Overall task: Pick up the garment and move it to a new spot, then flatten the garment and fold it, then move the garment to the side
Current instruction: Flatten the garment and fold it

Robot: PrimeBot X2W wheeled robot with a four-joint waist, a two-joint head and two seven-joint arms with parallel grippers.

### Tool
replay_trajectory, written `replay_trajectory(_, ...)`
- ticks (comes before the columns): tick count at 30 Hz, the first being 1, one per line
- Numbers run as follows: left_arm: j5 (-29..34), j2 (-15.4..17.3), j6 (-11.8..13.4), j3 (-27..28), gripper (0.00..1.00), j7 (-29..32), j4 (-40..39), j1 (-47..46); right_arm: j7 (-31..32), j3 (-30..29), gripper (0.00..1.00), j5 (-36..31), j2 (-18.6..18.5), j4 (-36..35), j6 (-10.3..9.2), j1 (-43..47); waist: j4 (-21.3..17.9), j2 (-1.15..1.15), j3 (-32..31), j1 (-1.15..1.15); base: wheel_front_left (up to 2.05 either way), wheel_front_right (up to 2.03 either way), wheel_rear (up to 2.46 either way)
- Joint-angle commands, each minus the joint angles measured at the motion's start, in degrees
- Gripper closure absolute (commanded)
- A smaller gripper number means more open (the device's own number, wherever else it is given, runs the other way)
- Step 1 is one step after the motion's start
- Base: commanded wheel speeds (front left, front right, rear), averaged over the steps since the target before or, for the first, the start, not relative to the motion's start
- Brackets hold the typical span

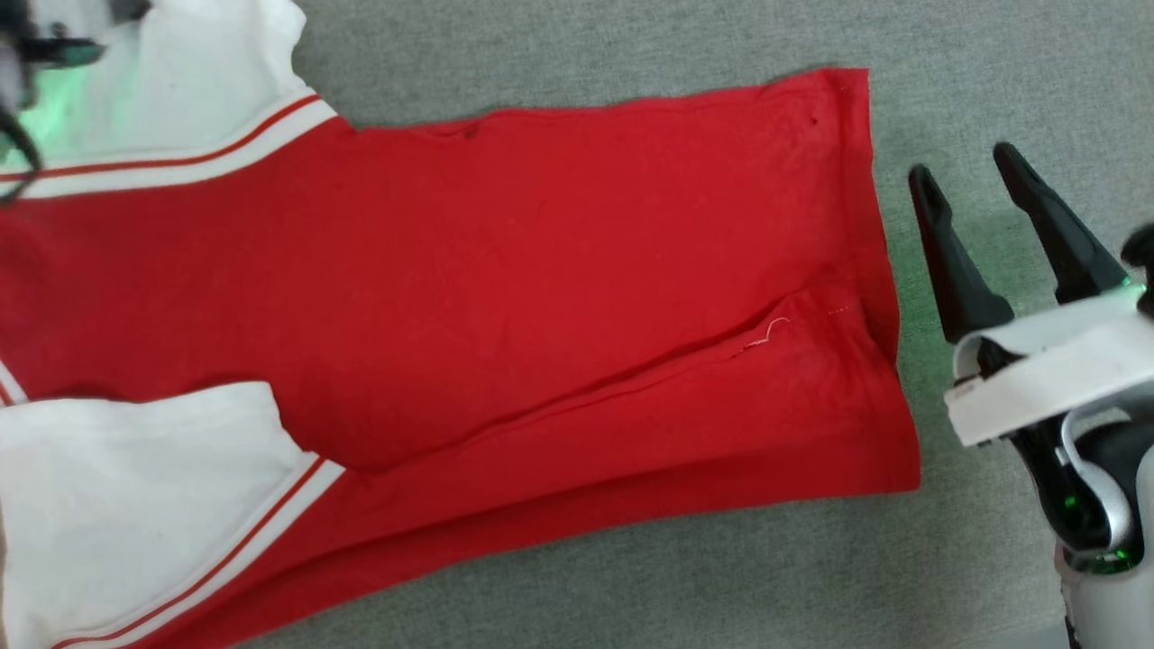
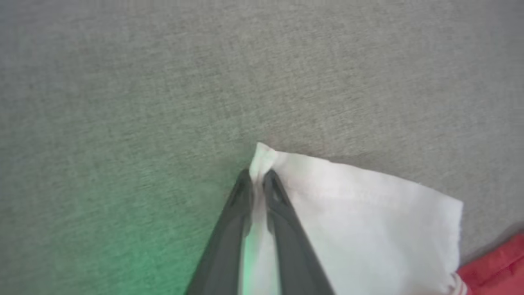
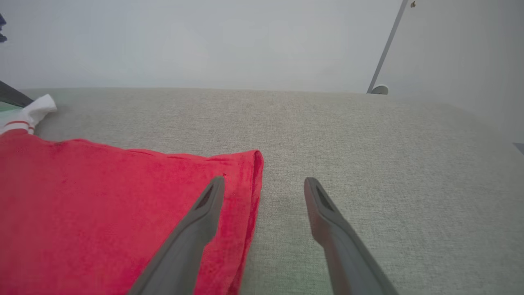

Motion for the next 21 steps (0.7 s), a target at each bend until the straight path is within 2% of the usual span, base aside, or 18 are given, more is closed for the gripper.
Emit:
replay_trajectory(1,-0.1,-1.7,-0.7,-1.1,1.00,0.1,0.2,3.6,2.3,0.6,0.00,1.3,-0.1,-0.6,-0.05,-1.5,0.0,0.00,-0.1,0.00,0.00,0.00,0.00)
replay_trajectory(3,0.3,-1.6,-1.1,-1.3,1.00,-0.2,0.3,3.6,4.4,0.6,0.00,1.9,-0.2,-0.7,-0.05,-2.1,0.1,0.00,-0.2,0.00,0.00,0.00,0.00)
replay_trajectory(9,0.0,-2.9,-2.0,-1.0,1.00,-1.5,0.9,3.6,18.9,0.4,0.00,3.0,-1.2,1.3,-0.05,-9.5,1.2,0.00,-0.5,0.00,0.00,0.00,0.00)
replay_trajectory(14,-0.2,-4.2,-3.0,-0.7,1.00,-2.6,1.4,3.5,29.4,1.0,0.00,2.1,-1.8,7.3,-0.05,-16.7,2.5,0.00,-0.5,0.00,0.00,0.00,0.00)
replay_trajectory(21,0.1,-5.2,-4.1,-0.8,1.00,-3.8,2.6,3.2,39.8,2.4,0.00,4.5,-1.6,16.9,-0.05,-22.9,3.9,0.00,-0.7,0.00,0.00,0.00,0.00)
